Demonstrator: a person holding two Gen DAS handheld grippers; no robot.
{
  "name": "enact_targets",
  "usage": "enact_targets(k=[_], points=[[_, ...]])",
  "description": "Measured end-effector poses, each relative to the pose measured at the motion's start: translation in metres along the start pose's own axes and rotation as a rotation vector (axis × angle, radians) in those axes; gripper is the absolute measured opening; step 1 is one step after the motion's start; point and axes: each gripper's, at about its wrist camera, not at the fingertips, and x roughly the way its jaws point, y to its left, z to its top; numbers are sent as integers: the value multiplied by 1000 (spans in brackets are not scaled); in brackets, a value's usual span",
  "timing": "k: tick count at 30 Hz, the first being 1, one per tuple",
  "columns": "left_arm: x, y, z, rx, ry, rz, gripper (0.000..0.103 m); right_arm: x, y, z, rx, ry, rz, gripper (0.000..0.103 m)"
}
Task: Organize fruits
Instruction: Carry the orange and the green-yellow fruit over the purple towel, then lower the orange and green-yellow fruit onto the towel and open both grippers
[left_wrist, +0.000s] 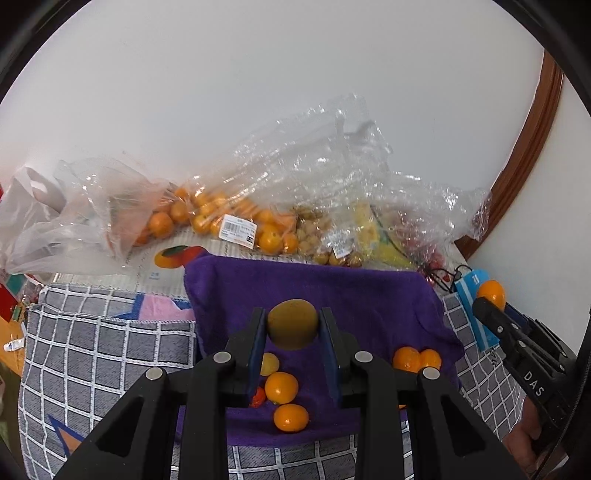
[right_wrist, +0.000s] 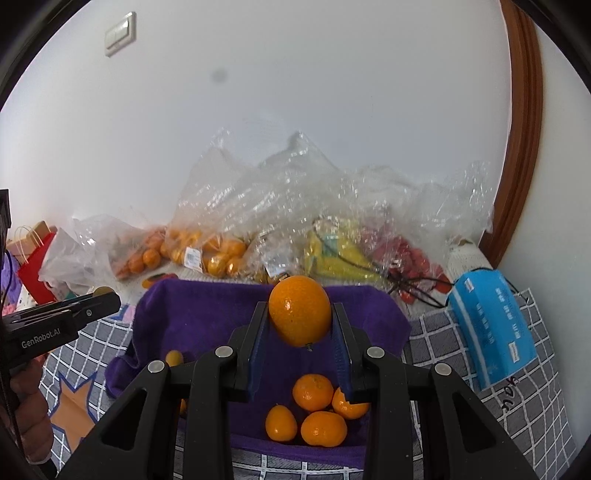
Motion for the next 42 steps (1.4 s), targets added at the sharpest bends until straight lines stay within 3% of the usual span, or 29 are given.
enact_targets(k=[19,42], points=[[34,-8,4,29,53,18,27,34,-3,-5,2,59,-10,32],[104,42,-8,-24,179,81,27,120,-21,-36,21,227,-39,33]])
